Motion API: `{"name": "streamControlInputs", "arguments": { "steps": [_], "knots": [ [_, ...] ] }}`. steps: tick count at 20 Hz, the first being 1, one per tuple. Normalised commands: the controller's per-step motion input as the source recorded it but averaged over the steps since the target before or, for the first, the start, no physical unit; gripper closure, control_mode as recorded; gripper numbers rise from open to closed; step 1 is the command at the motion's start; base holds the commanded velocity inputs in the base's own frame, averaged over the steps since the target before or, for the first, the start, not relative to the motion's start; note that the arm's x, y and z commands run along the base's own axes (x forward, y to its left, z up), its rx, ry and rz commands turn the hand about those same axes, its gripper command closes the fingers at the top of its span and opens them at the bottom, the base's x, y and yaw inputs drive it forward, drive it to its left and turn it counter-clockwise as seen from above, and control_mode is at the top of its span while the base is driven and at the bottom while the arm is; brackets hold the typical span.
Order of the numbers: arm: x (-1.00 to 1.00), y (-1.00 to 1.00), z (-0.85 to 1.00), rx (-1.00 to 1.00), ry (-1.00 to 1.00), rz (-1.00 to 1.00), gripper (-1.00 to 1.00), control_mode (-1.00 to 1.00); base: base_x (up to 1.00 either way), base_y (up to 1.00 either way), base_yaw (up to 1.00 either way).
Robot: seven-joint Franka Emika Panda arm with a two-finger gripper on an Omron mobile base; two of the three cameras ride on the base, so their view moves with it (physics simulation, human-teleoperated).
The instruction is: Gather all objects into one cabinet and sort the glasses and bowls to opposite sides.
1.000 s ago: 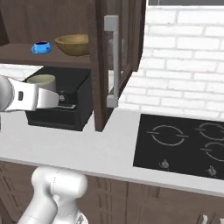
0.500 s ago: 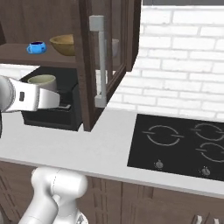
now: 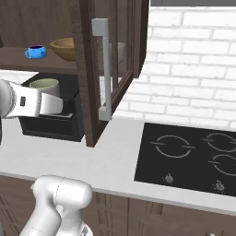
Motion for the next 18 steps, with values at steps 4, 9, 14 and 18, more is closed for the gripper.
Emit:
{"name": "streamControlInputs", "arguments": {
  "steps": [4,9,14,18],
  "knots": [
    [0.00,0.00,0.00,0.00,0.00,0.00,1.00,1.00,0.12,0.55,0.00],
    [0.00,0.00,0.00,0.00,0.00,0.00,1.00,1.00,0.45,0.23,-0.03],
    [0.00,0.00,0.00,0.00,0.00,0.00,1.00,1.00,0.31,0.12,-0.03],
    [0.19,0.00,-0.01,0.00,0.00,-0.02,1.00,-1.00,0.00,0.00,0.00]
  ]
}}
